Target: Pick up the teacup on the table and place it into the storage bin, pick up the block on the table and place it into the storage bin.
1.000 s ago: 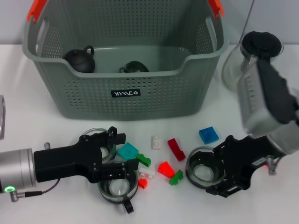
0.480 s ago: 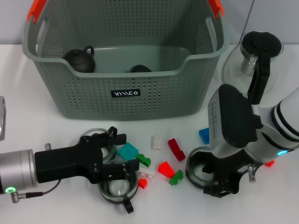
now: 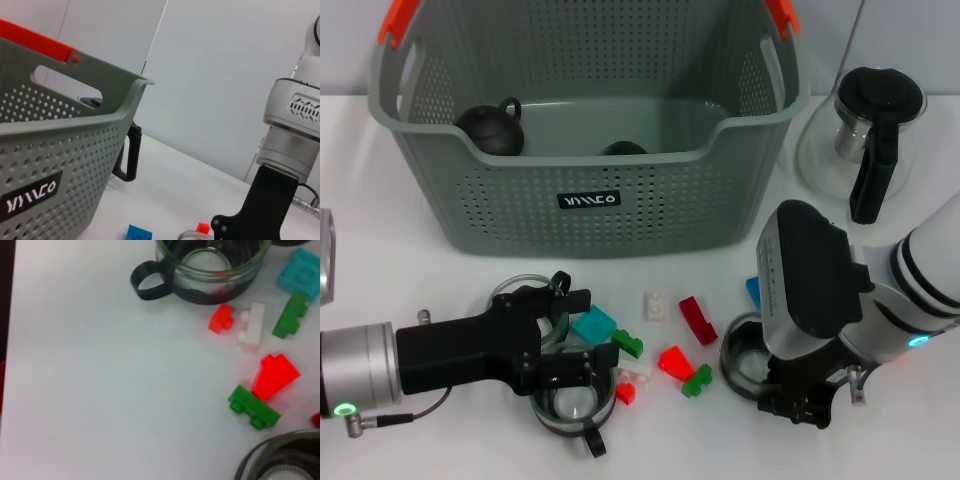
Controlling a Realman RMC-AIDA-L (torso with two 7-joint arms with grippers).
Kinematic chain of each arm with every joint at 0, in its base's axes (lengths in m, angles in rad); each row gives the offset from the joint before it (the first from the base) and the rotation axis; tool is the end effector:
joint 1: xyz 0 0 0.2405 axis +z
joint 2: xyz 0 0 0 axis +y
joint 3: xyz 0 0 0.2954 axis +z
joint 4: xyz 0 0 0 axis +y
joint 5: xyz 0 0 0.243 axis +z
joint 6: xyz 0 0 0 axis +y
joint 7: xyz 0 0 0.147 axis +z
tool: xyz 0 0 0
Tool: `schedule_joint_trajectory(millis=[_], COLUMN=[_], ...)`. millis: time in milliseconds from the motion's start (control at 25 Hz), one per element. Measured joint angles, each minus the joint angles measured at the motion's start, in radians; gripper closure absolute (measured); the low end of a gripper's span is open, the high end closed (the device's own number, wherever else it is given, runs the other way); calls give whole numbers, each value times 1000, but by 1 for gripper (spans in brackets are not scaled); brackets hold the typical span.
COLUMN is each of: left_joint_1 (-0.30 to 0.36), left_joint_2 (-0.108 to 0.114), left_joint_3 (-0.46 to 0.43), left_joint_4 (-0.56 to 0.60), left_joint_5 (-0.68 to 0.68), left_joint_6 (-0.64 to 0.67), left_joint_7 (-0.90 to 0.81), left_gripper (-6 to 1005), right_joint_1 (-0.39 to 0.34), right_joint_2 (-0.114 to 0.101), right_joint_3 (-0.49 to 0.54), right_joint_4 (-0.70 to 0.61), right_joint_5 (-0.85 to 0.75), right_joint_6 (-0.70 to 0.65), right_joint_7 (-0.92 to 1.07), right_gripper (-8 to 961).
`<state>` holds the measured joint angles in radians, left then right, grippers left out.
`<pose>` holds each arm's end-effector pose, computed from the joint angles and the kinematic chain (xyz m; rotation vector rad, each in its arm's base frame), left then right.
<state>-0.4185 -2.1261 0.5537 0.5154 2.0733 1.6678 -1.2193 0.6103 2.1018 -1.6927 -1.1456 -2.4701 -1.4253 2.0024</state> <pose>-0.3441 0.3020 -0.0586 -2.7155 -0.7500 -0.8798 0.2081 0.3668 -0.1146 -3.0549 0.0596 -0.7198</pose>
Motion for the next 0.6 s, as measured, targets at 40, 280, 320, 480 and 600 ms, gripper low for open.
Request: schedule_joint_trajectory(millis=[40, 280, 320, 480, 600], left_joint_1=[1, 5, 6, 6, 7], left_joint_2=[0, 0, 0, 0, 0], left_joint_3=[0, 0, 0, 0, 0], left_joint_4=[0, 0, 1, 1, 3], left_joint_5=[0, 0, -1, -2, -2], left_joint_6=[0, 7, 9, 11, 12], left_joint_7=[0, 0, 0, 0, -1], left_gripper=[132, 132, 132, 132, 132], right_joint_1=[-1, -19, -22, -33, -12], right_joint_2=[0, -4, -4, -3, -3], right_joint_3=[-1, 25, 33, 167, 257], right_joint_4=[-3, -79, -98, -302, -392], right_joint_5=[2, 32, 34, 48, 111], right_joint_6=[0, -76, -92, -307, -410], right_joint_7=[0, -5, -3, 41, 79], right_gripper=[719, 876, 896, 891, 887])
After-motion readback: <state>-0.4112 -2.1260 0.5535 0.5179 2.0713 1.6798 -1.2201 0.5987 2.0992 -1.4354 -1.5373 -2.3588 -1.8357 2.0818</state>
